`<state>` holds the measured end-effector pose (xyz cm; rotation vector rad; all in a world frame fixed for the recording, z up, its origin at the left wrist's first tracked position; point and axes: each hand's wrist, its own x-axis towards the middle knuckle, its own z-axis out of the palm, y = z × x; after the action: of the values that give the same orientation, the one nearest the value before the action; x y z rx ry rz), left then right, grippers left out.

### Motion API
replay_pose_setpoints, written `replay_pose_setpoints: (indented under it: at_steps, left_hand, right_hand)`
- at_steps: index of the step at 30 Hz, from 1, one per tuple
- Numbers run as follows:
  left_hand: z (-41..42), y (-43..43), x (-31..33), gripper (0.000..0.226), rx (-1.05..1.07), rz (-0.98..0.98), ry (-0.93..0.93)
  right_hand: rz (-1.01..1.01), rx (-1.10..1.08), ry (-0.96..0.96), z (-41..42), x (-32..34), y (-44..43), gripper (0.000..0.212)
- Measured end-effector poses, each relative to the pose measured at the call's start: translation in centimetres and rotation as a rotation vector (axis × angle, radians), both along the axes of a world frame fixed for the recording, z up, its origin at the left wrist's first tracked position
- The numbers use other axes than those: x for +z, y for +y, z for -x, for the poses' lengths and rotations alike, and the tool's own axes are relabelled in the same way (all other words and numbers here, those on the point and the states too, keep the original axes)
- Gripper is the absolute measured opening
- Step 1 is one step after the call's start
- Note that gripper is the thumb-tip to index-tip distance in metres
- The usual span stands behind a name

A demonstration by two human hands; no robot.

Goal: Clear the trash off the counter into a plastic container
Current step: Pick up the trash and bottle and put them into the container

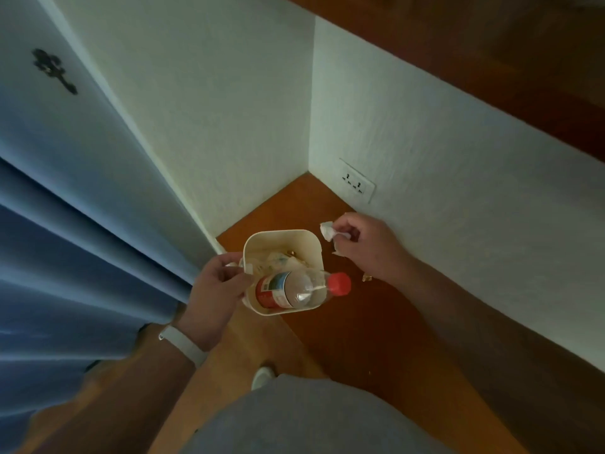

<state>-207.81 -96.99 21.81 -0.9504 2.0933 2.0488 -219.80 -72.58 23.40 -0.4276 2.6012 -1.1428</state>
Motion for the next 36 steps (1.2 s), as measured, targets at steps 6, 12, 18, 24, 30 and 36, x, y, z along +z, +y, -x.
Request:
replay_pose_setpoints:
  at_steps: [6,12,18,24,30,36]
  left_hand:
    - [-0.1,-0.1,0.2,0.027,-0.037,-0.013,0.019]
    - [-0.2,-0.4,0.1,0.029,-0.030,-0.045,0.004]
    - [0.1,-0.1,-0.2,0.032,0.002,-0.075,0.015]
    - [0.4,0.7,-0.6,0.032,0.019,-0.064,0.019]
    - [0.4,0.7,-1.2,0.034,0.008,0.001,-0.002]
    - [0.6,1.5,-1.1,0.032,0.042,0.015,-0.016]
  right_hand:
    - [-0.053,0.175,-0.007,-1.5,3.2,-2.1,0.021]
    - [-0.050,0.167,0.020,-1.4,2.8,-2.0,0.029]
    - [-0.217,0.017,0.035,-0.7,-1.2,2.3,0.029]
    - [-0.562,0.038,-0.019,-0.6,-8.5,7.5,0.050]
    - [-0.673,0.019,0.013,-0.9,-12.2,8.7,0.058]
    - [-0.683,0.026,0.021,-0.2,-14.2,9.0,0.041]
